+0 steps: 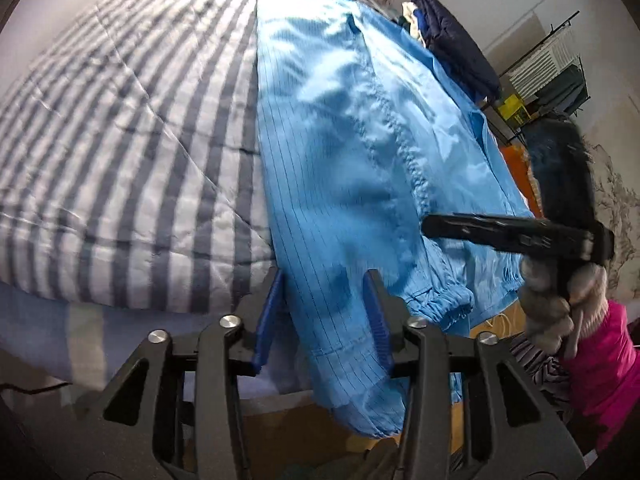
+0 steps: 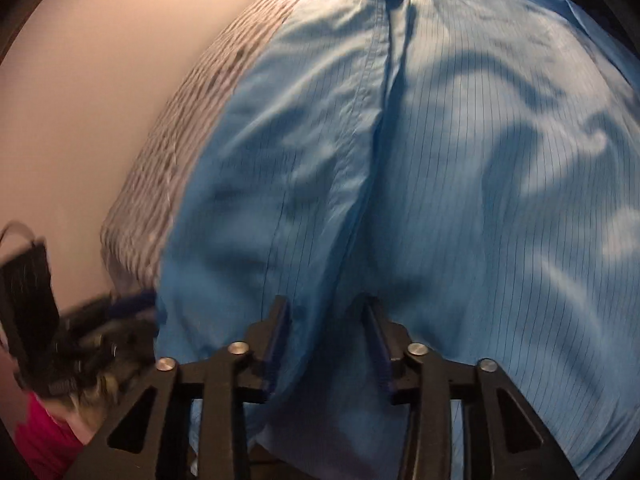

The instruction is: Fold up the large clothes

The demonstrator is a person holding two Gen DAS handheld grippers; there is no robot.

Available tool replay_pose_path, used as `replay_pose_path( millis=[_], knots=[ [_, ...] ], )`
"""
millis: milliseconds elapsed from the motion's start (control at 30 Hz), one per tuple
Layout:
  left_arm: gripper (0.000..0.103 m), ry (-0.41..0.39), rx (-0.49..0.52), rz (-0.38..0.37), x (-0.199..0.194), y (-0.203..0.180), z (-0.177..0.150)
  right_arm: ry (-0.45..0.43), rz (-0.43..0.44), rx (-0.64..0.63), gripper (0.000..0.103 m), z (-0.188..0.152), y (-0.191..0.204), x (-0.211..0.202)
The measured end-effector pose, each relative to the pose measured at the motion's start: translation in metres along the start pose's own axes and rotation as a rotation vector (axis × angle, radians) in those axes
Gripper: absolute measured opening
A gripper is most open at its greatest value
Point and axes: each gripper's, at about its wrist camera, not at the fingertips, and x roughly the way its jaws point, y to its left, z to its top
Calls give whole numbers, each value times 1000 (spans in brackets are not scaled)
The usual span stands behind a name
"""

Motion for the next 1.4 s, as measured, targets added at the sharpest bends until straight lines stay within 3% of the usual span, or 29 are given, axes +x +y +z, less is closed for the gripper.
replay_pose_path(
  millis=[100,167,300,433,500,567,633,767,800,867,1033,1100,1333,1400],
  knots=[
    [5,12,-36,-23,8,6,2,2,83,36,32,-7,-5,-5],
    [2,11,-39,-29,9,6,5,4,143,60,27,-13,-9,-8],
    [0,-29,-16,-7,-13,4,5,14,220,82,4,-17,-8,-4],
    [0,-58,-18,26,-28,8,4,7,307,123,0,-22,-4,-4],
    [0,-11,-13,65,-13,11,1,4,285,95,0,-25,0,-3],
    [0,0,5,103,-7,9,-2,30,204,66,0,-27,2,9],
    [1,-6,25,112,-9,5,-4,36,196,69,0,-29,1,12],
    [5,-66,61,132,-30,-8,-2,8,149,6,9,-31,8,-2],
    [5,-83,67,130,-36,-10,-1,-11,143,0,18,-32,7,-9],
    [5,-123,93,125,-48,-19,1,-60,132,-4,31,-33,8,-20],
    [6,-198,126,82,-64,-42,15,-204,52,9,44,-47,-17,-64],
    [6,-204,136,51,-61,-56,22,-276,4,22,56,-56,-33,-84],
    [9,-153,228,-31,-39,-106,37,-384,-146,125,57,-90,-104,-142],
    [22,-134,257,-51,-30,-122,39,-386,-171,172,57,-93,-127,-154]
  ],
)
